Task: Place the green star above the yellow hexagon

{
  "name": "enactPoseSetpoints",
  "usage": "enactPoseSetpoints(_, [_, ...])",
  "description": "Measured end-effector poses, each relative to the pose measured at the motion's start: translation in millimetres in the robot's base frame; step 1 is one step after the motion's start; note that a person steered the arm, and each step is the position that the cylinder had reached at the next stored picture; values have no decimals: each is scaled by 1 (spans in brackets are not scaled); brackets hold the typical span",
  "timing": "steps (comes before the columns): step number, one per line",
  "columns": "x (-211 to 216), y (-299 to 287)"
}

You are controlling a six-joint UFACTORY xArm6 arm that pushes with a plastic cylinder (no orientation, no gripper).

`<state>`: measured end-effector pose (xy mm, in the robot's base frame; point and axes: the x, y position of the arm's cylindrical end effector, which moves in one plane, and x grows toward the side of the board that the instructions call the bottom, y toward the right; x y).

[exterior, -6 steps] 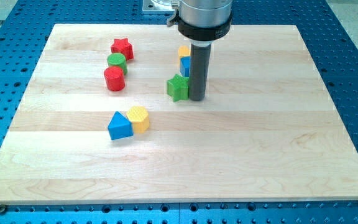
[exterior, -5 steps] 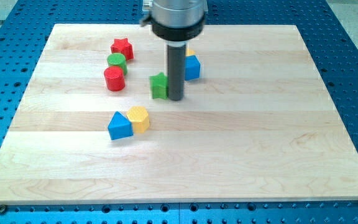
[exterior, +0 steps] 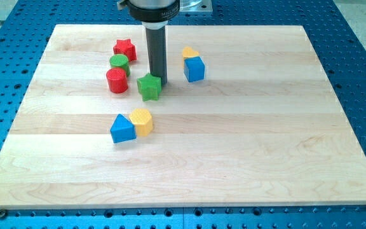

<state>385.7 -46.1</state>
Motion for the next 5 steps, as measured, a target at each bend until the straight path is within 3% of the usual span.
enactPoseSetpoints(2, [19,36])
enactPoseSetpoints(5, [29,-12])
